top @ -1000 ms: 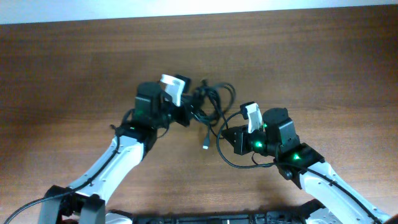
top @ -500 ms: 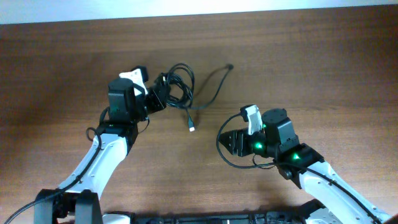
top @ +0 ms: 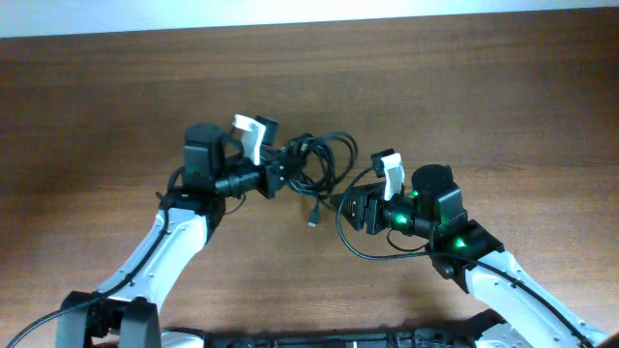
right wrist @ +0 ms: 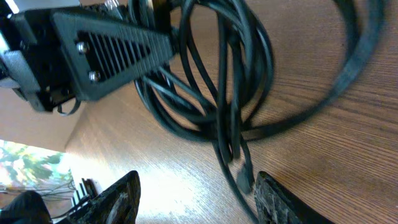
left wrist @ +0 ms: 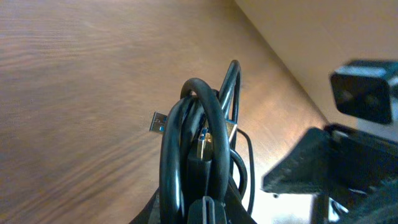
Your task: Untangle cables
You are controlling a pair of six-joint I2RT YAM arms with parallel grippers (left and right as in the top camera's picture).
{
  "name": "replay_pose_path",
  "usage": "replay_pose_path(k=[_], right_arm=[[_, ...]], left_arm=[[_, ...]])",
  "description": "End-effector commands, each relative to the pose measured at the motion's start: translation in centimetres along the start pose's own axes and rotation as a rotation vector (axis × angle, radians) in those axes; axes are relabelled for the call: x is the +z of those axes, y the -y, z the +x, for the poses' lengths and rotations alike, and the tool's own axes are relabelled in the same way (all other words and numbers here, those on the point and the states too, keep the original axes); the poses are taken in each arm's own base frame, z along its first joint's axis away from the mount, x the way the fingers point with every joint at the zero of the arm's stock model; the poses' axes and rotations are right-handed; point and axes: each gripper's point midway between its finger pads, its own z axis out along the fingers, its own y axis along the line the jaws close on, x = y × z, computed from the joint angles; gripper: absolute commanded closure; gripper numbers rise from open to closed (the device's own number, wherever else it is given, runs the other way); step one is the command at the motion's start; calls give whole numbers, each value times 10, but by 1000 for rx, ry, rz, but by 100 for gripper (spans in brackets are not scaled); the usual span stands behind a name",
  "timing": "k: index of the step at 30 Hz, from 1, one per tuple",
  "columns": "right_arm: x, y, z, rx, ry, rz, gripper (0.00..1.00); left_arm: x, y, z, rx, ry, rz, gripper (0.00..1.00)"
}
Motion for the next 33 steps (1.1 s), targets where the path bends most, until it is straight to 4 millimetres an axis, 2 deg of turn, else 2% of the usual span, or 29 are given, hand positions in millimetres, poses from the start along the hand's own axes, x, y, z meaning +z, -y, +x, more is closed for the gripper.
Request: replay_pose_path(k=[1, 4, 7, 9, 12, 15, 29, 31, 33], right_arm=[[1, 3, -3, -9, 13, 25, 44], [1, 17, -9, -6, 52, 102, 44], [0, 20, -11, -6, 63, 121, 44], [0, 22, -9, 0, 55, 127, 48], [-1, 30, -8, 10, 59, 171, 57], [-1, 30, -8, 10, 60, 174, 64], [-1, 24, -15, 63, 88, 144, 74], [-1, 25, -15, 64, 88, 145, 79], [-1, 25, -15, 64, 88, 145, 89]], left_arm=[[8, 25, 2, 60, -20, 82, 100], [9, 27, 2, 62, -23, 86, 100], [9, 27, 2, 62, -23, 87, 100], [9, 28, 3, 63, -24, 92, 100], [6, 45, 6, 135, -35, 194, 100], [5, 50, 7, 145, -38, 224, 100], [10, 64, 13, 157, -60, 269, 100], [11, 66, 14, 159, -63, 274, 100], [11, 65, 14, 159, -61, 273, 100]])
